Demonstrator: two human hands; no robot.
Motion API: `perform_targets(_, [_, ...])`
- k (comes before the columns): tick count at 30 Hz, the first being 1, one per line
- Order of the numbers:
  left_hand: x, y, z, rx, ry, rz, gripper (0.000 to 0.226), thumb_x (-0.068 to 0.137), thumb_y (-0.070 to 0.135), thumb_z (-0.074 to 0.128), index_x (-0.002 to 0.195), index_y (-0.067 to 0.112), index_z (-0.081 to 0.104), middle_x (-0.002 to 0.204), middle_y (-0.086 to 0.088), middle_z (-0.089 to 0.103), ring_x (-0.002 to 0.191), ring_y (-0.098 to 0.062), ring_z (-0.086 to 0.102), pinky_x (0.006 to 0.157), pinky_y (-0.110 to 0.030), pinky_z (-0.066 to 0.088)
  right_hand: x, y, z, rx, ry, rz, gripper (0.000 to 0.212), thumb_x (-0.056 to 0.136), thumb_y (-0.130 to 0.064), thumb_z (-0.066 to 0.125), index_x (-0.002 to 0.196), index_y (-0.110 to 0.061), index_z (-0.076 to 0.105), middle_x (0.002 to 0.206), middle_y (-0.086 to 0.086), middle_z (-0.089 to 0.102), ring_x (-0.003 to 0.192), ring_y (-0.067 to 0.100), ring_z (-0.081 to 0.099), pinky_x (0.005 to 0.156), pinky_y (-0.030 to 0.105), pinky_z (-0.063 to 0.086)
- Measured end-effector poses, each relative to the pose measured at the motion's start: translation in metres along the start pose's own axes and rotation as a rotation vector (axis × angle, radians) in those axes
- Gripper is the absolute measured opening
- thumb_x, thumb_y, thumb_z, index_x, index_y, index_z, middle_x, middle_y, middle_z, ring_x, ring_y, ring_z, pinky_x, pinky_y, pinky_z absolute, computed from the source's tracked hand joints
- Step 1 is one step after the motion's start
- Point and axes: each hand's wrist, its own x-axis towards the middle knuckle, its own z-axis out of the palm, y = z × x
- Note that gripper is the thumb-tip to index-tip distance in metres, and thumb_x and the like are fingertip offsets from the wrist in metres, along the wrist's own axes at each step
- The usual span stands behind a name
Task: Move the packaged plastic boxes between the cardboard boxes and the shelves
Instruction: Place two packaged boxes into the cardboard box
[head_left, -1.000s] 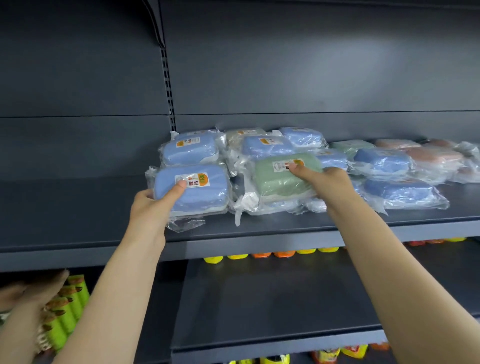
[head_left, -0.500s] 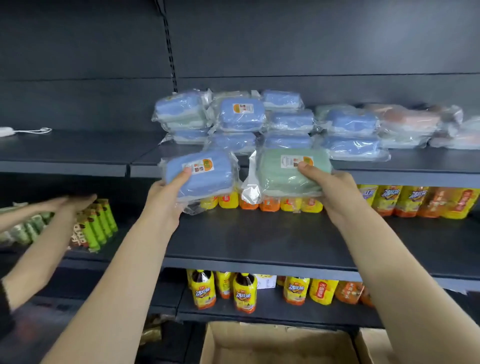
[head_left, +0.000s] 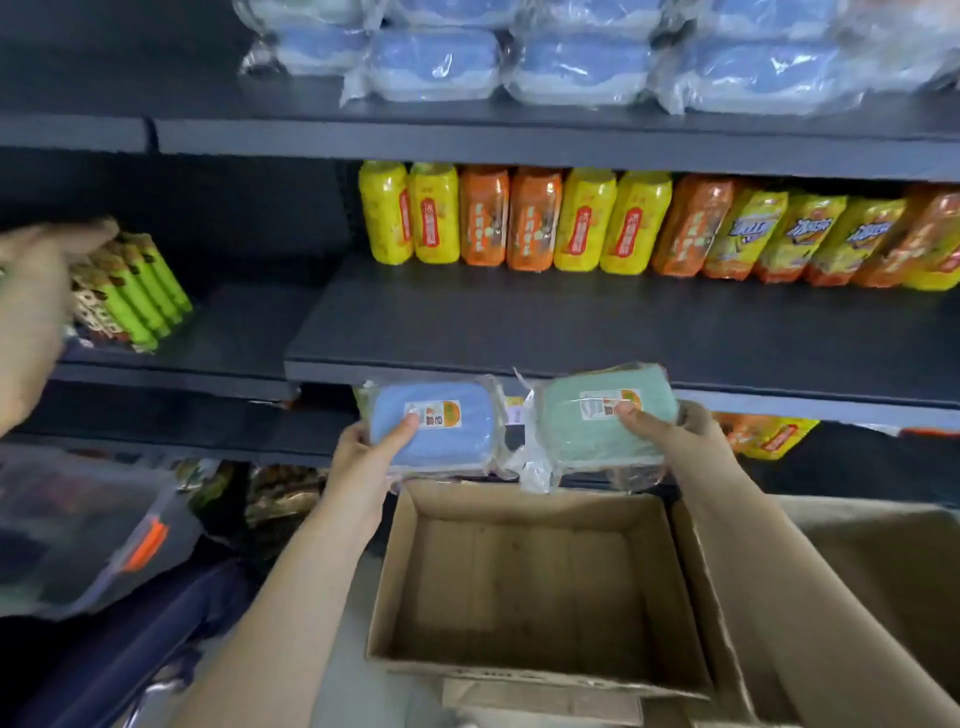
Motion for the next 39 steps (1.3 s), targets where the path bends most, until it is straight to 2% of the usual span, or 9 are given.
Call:
perform_targets(3, [0.026, -0.045, -0.005, 0.017, 0.018, -0.107, 0.02, 0.084, 0.013, 0.068, 0.1, 0.014, 0.056, 0.106, -0.011, 0.067, 0.077, -0.017, 0.069, 0.056, -0.028, 0.056, 0.011, 0.057, 0.003, -0.005, 0.048, 0.112, 0.051, 0.071, -0.025, 0.082, 0.111, -0.006, 0.056, 0.102, 0.011, 0.067, 0.08, 0.021, 0.068, 0.053, 0.027, 0.054])
perform_targets(5, [0.041, -0.075, -0.008, 0.018, 0.044, -0.188, 0.017, 0.086, 0.014, 0.066, 0.097, 0.019, 0.054, 0.096, -0.002, 0.065, 0.073, -0.01, 0.064, 0.048, -0.024, 0.051, 0.019, 0.093, 0.006, -0.011, 0.096, 0.186, 0.051, 0.068, -0.023, 0.082, 0.109, -0.003, 0.059, 0.098, 0.012, 0.069, 0.073, 0.02, 0.068, 0.05, 0.022, 0.051])
perform_targets(10, [0.075, -0.151, -0.023, 0.011, 0.099, -0.352, 0.027, 0.085, 0.023, 0.068, 0.107, 0.025, 0.051, 0.1, 0.004, 0.061, 0.093, -0.016, 0.061, 0.073, -0.028, 0.05, 0.035, 0.185, 0.014, -0.027, 0.178, 0.357, 0.056, 0.07, -0.022, 0.082, 0.117, -0.004, 0.057, 0.104, 0.013, 0.068, 0.084, 0.025, 0.068, 0.064, 0.028, 0.053])
perform_targets(15, [0.117, -0.223, -0.038, 0.102, 0.119, -0.46, 0.028, 0.087, 0.024, 0.067, 0.111, 0.026, 0.053, 0.104, 0.005, 0.063, 0.092, -0.017, 0.065, 0.073, -0.027, 0.054, 0.058, 0.266, 0.022, -0.104, 0.189, 0.472, 0.058, 0.066, -0.03, 0.085, 0.115, -0.01, 0.06, 0.098, 0.007, 0.069, 0.088, 0.025, 0.068, 0.079, 0.038, 0.055])
perform_targets(18, [0.142, -0.267, -0.042, 0.136, 0.206, -0.488, 0.022, 0.084, 0.017, 0.07, 0.097, 0.028, 0.058, 0.102, 0.004, 0.064, 0.09, -0.014, 0.064, 0.075, -0.027, 0.057, 0.078, 0.311, 0.028, -0.105, 0.199, 0.521, 0.049, 0.069, -0.027, 0.083, 0.11, -0.011, 0.062, 0.096, 0.007, 0.069, 0.085, 0.024, 0.067, 0.074, 0.034, 0.053])
perform_targets(23, [0.194, -0.342, -0.058, 0.091, 0.31, -0.573, 0.068, 0.063, 0.041, 0.085, 0.121, 0.019, 0.057, 0.11, 0.001, 0.066, 0.091, -0.01, 0.067, 0.078, -0.03, 0.057, 0.112, 0.378, 0.04, -0.114, 0.208, 0.598, 0.045, 0.067, -0.031, 0.083, 0.103, -0.012, 0.063, 0.094, 0.008, 0.07, 0.084, 0.028, 0.069, 0.081, 0.04, 0.056])
perform_targets(28, [0.245, -0.391, -0.058, -0.103, 0.486, -0.62, 0.052, 0.077, 0.022, 0.076, 0.124, 0.011, 0.054, 0.104, -0.008, 0.066, 0.08, -0.017, 0.063, 0.068, -0.028, 0.051, 0.136, 0.419, 0.055, -0.085, 0.189, 0.639, 0.039, 0.06, -0.033, 0.083, 0.088, -0.018, 0.061, 0.086, 0.009, 0.071, 0.077, 0.029, 0.07, 0.074, 0.04, 0.056])
perform_targets(33, [0.273, -0.42, -0.06, -0.171, 0.597, -0.496, 0.046, 0.082, 0.016, 0.071, 0.123, 0.011, 0.052, 0.12, -0.012, 0.062, 0.093, -0.022, 0.064, 0.08, -0.036, 0.054, 0.153, 0.447, 0.061, -0.092, 0.201, 0.652, 0.045, 0.064, -0.035, 0.082, 0.098, -0.011, 0.065, 0.091, 0.01, 0.071, 0.083, 0.031, 0.069, 0.081, 0.043, 0.056])
perform_targets(39, [0.288, -0.432, -0.055, -0.188, 0.816, -0.512, 0.038, 0.081, 0.017, 0.074, 0.11, 0.008, 0.053, 0.124, -0.011, 0.059, 0.097, -0.023, 0.06, 0.066, -0.027, 0.058, 0.16, 0.463, 0.055, -0.128, 0.204, 0.661, 0.049, 0.064, -0.035, 0.082, 0.103, -0.009, 0.067, 0.09, 0.008, 0.072, 0.083, 0.027, 0.069, 0.081, 0.039, 0.054])
